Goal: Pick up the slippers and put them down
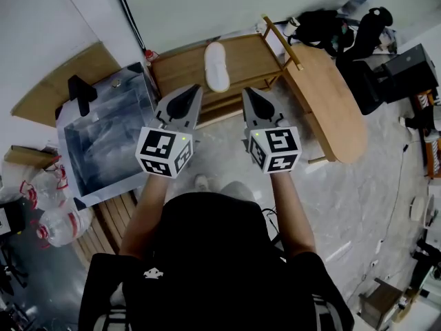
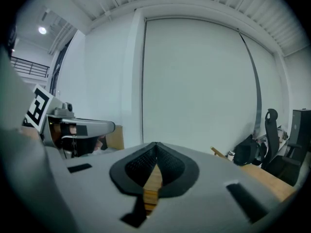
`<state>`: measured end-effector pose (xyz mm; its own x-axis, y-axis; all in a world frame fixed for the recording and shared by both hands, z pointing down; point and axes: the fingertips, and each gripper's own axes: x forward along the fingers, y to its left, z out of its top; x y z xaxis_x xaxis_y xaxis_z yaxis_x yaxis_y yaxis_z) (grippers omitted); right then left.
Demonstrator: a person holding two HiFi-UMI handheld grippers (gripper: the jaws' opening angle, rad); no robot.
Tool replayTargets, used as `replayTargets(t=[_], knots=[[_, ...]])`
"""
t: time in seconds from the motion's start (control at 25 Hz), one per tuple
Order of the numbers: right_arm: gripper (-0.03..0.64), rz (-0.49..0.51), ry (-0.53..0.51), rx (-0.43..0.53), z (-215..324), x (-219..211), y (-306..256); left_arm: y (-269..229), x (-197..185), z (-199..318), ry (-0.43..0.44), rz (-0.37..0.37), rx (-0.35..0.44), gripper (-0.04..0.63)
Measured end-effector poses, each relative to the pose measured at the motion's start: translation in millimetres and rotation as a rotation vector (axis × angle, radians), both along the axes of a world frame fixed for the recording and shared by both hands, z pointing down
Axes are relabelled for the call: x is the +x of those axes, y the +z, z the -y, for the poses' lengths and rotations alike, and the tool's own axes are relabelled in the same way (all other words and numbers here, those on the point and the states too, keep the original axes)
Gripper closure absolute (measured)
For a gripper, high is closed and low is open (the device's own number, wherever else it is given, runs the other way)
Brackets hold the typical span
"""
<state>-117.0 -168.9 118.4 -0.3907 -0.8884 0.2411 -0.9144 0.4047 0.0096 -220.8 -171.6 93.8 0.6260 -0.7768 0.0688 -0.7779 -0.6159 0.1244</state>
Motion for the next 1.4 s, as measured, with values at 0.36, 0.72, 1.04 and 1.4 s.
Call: replayTargets(t=[0.36, 0.72, 1.04, 1.4], knots=[[0.618, -0.015, 0.004, -0.061, 42, 9, 26, 28, 8, 39, 0.006, 0.003, -0.063, 0.589], [0.618, -0.027, -0.058, -0.127, 105, 29, 55, 60, 26, 91, -0.042, 0.03, -0.134, 0.589], [0.618, -0.054, -0.151, -0.196, 161, 28, 89, 90, 35, 136, -0.071, 0.034, -0.186, 0.589], [0.618, -0.103, -0.24, -0.342, 201, 20, 165, 134, 27, 166, -0.136, 0.075, -0.246, 0.589]])
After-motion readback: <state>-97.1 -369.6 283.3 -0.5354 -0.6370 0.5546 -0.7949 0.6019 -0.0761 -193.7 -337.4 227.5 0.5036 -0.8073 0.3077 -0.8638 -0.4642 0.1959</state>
